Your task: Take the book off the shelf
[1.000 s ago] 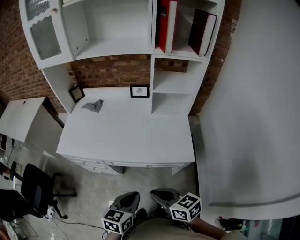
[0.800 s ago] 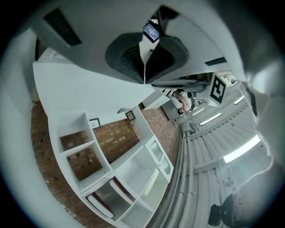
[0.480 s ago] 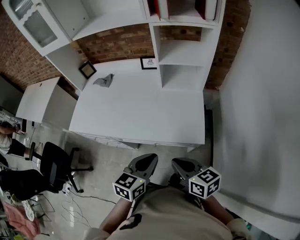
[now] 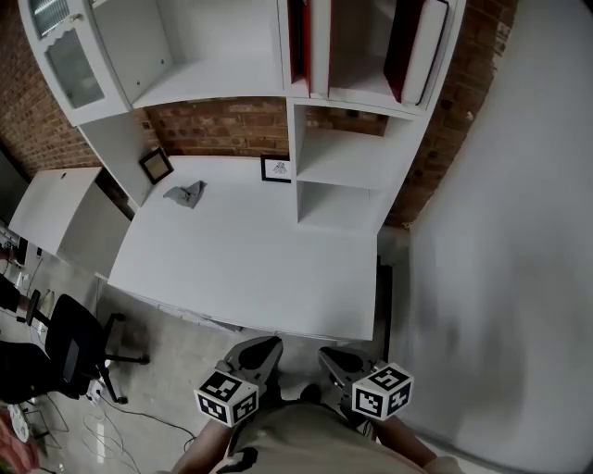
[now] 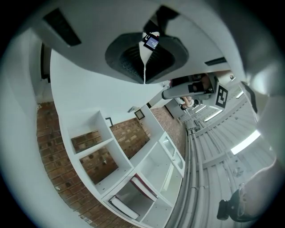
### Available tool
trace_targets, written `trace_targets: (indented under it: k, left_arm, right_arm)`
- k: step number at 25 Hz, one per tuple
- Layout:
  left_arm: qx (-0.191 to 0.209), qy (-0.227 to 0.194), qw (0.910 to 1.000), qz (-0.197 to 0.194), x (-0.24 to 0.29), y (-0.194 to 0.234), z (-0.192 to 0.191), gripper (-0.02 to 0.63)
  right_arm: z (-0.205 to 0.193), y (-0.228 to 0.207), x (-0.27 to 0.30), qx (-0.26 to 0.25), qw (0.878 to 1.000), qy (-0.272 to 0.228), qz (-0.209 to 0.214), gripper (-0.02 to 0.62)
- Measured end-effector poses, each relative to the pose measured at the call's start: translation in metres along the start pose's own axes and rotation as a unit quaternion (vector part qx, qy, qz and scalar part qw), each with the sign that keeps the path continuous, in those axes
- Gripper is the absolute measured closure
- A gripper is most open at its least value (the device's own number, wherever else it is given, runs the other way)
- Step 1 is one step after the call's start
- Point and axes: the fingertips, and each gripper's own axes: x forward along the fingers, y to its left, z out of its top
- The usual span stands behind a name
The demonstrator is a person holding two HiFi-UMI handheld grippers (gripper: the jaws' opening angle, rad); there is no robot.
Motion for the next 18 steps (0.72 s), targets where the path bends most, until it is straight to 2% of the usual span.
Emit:
trace_targets:
  k: [7, 12, 18]
  left_arm:
    - [-0.005, -0.023, 0.9995, 0.02, -0.009, 0.077, 0.026, 0.591]
    - [-0.005, -0.046, 0.9989, 0.005, -0.022, 0.131, 0.059, 0.591]
    - [-0.024, -0.044, 0.9984, -0.025, -0.03, 0.174, 0.055, 0.591]
  right_arm:
    - [0.041, 0.004, 0.04, -0.022, 0.999, -0.015, -0.031, 0.589]
    - [0.071, 0.012, 0.078, -0.036, 0.997, -0.026, -0.059, 0.589]
    - [0.098, 0.015, 0.116, -0.038, 0.993, -0.046, -0.099, 0.589]
